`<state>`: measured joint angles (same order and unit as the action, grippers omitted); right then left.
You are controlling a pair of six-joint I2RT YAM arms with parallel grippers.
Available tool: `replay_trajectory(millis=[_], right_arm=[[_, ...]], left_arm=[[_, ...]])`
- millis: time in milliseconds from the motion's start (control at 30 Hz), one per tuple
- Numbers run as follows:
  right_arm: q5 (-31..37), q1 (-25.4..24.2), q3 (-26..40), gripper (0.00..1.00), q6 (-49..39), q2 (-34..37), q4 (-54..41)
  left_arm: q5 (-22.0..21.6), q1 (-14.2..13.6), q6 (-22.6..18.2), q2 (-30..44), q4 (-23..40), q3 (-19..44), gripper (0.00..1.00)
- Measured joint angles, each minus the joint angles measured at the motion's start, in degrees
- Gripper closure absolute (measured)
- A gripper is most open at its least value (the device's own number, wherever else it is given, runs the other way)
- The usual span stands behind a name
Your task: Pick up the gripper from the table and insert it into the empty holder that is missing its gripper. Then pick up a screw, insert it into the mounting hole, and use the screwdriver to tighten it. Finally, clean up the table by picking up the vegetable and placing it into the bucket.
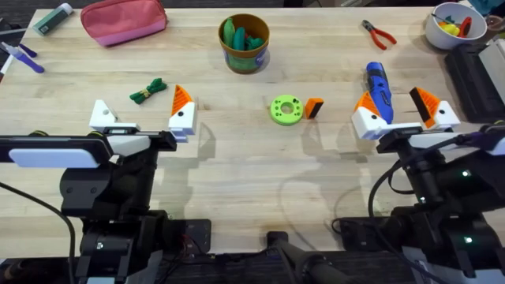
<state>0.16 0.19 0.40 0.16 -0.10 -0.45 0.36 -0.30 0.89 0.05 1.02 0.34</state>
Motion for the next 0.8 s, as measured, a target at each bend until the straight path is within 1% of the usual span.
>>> replay_trajectory(millis=[400, 467, 567, 633, 733, 800], right_arm=[[0.0, 0.0, 0.0, 0.008, 0.0, 0.0, 0.1], [0.0, 0.0, 0.0, 0.007, 0.0, 0.0, 1.2], [0.0, 0.0, 0.1, 0.008, 0.0, 0.0, 5.2], [0.0, 0.0, 0.7, 0.007, 0.0, 0.0, 5.8], [0.0, 0.0, 3.6, 0.008, 0.0, 0.1, 5.2], [0.0, 0.0, 7.1, 0.008, 0.0, 0.1, 4.3]], left_arm=[[0.0, 0.0, 0.0, 0.0, -0.3, 0.0, 0.015], [0.0, 0.0, 0.0, 0.0, -1.7, 0.0, 0.015], [0.0, 0.0, 0.0, 0.0, -7.4, 0.0, 0.015], [0.0, 0.0, 0.0, 0.0, -8.8, 0.3, 0.015], [0.0, 0.0, 0.0, 0.0, -5.0, 2.7, 0.015], [0.0, 0.0, -0.2, 0.7, -0.6, 6.4, 0.015]])
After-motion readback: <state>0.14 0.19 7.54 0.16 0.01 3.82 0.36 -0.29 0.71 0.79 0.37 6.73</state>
